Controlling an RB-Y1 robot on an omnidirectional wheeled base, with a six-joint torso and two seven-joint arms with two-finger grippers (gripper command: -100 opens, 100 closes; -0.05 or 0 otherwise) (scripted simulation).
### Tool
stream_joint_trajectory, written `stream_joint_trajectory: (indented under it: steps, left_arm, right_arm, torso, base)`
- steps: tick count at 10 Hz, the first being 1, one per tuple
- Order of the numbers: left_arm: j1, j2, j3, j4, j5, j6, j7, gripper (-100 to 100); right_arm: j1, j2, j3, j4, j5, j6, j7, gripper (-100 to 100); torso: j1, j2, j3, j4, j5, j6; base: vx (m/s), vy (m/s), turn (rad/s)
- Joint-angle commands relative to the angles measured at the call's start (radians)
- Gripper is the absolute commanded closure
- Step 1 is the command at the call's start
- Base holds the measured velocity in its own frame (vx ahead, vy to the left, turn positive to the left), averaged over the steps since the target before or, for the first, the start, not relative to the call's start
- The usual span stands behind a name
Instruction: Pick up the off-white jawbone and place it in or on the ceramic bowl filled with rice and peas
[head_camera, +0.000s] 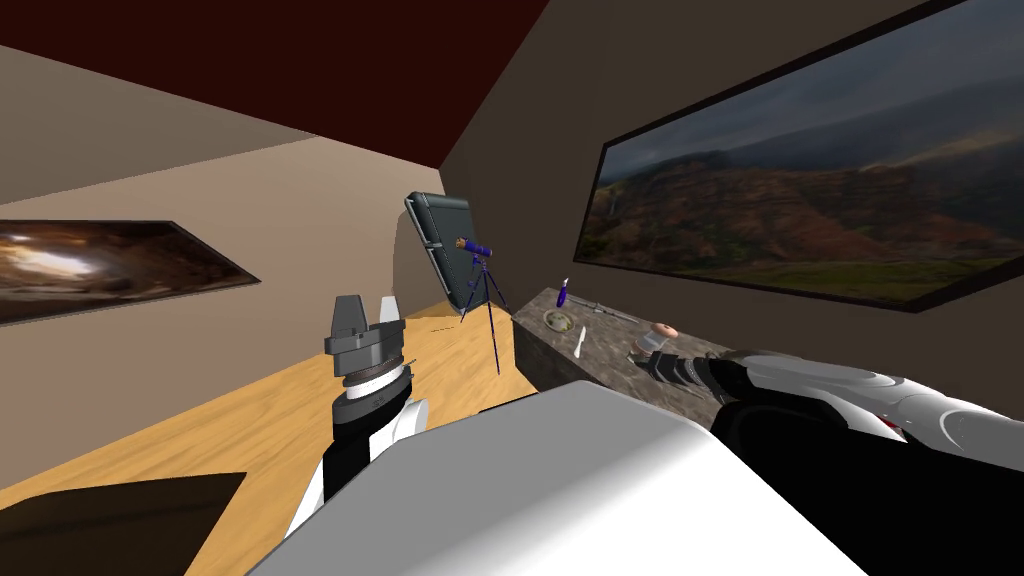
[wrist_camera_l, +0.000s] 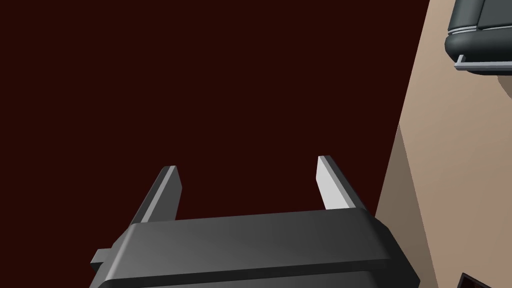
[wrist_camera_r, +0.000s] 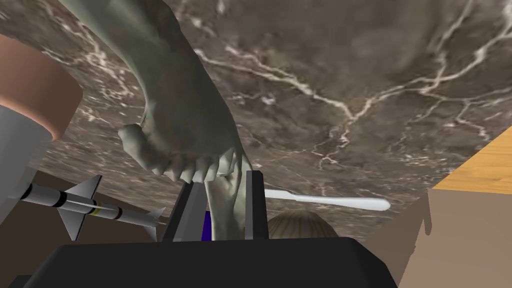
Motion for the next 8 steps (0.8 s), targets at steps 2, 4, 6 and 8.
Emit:
stream_joint_trajectory:
  steps: [2,4,6,8]
  left_arm:
    - [0.0,0.0,0.0,0.0,0.0,0.0,0.0,0]
    - [0.0,0.0,0.0,0.0,0.0,0.0,0.0,0]
    - [0.0,0.0,0.0,0.0,0.0,0.0,0.0,0]
    - [0.0,0.0,0.0,0.0,0.0,0.0,0.0,0]
  right_arm:
    - [0.051,-0.049,-0.081,0.0,0.004,0.026,-0.037,100]
    - [0.09,-0.095,-0.144,0.002,0.008,0.046,-0.07,100]
    - [0.111,-0.118,-0.179,0.003,0.01,0.057,-0.086,100]
    - [0.131,-0.142,-0.213,0.004,0.012,0.067,-0.102,100]
  torso:
    - [0.001,0.0,0.0,0.0,0.001,0.0]
    - [0.001,0.0,0.0,0.0,0.001,0.0]
    - [0.002,-0.001,0.0,0.0,0.001,0.0]
    - [-0.001,0.0,0.0,0.0,0.001,0.0]
  base:
    - [0.059,0.126,-0.112]
    - [0.057,0.119,-0.148]
    - [0.062,0.111,-0.095]
    - [0.043,0.068,-0.066]
